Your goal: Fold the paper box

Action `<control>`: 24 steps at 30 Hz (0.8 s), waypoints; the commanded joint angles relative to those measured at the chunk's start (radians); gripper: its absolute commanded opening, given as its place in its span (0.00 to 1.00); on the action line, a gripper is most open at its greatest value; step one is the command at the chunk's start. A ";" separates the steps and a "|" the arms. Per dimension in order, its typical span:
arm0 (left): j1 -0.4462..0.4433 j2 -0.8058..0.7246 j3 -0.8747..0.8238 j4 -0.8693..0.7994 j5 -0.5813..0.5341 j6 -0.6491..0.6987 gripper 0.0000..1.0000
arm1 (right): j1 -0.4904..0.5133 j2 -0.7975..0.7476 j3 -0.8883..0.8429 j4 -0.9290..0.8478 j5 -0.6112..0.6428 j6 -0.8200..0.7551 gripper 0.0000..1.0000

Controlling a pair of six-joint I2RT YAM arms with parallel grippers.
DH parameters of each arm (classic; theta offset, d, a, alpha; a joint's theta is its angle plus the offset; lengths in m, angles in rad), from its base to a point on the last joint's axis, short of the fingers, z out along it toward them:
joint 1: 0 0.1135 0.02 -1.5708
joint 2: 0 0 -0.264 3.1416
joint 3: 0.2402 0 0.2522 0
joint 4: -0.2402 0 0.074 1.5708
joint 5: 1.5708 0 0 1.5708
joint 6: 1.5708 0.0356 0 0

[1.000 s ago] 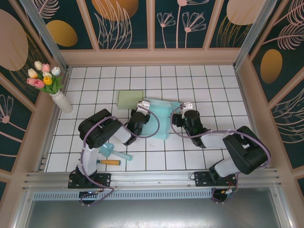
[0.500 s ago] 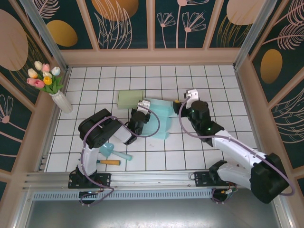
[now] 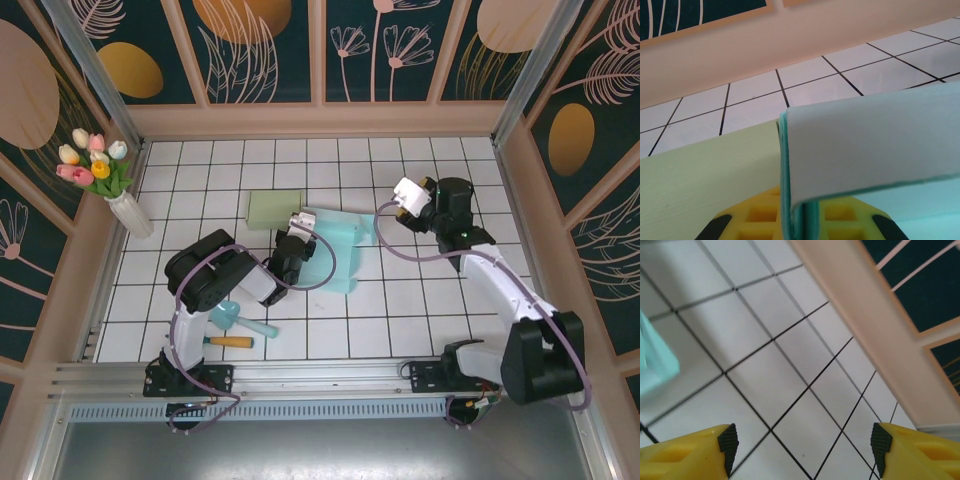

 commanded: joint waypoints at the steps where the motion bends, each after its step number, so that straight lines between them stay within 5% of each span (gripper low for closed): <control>1: -0.001 0.027 -0.021 -0.074 -0.003 0.046 0.11 | -0.031 0.100 0.044 -0.032 -0.103 -0.206 0.72; 11: -0.002 0.031 -0.029 -0.043 -0.012 0.047 0.11 | 0.001 0.331 0.141 0.009 -0.206 -0.307 0.66; 24: 0.000 0.035 -0.024 -0.046 -0.022 0.042 0.11 | 0.078 0.384 0.187 -0.033 -0.291 -0.330 0.61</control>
